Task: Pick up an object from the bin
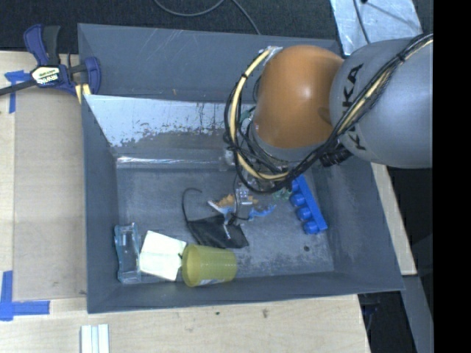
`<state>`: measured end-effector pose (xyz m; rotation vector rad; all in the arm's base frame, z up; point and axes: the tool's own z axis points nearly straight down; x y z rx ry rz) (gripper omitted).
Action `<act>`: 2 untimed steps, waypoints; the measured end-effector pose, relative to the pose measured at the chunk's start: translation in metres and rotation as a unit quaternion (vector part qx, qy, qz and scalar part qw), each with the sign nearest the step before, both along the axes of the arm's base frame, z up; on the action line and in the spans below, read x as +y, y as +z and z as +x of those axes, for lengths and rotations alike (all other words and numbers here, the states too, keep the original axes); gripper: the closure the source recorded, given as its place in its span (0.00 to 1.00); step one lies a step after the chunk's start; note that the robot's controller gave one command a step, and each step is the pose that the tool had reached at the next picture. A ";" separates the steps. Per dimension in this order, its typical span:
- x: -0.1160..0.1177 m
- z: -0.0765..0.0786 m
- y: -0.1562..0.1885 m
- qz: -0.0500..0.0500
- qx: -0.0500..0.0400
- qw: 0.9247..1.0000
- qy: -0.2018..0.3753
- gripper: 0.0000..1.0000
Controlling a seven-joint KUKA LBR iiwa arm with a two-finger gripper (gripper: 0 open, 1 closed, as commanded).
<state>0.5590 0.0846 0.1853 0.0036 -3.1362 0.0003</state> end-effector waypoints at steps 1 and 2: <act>0.000 0.002 0.005 0.000 -0.004 1.000 -0.001 0.00; -0.023 -0.008 -0.041 0.001 -0.007 1.000 0.022 0.00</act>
Offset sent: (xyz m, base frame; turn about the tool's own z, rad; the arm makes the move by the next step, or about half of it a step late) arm -0.0223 -0.0493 -0.0943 -0.0866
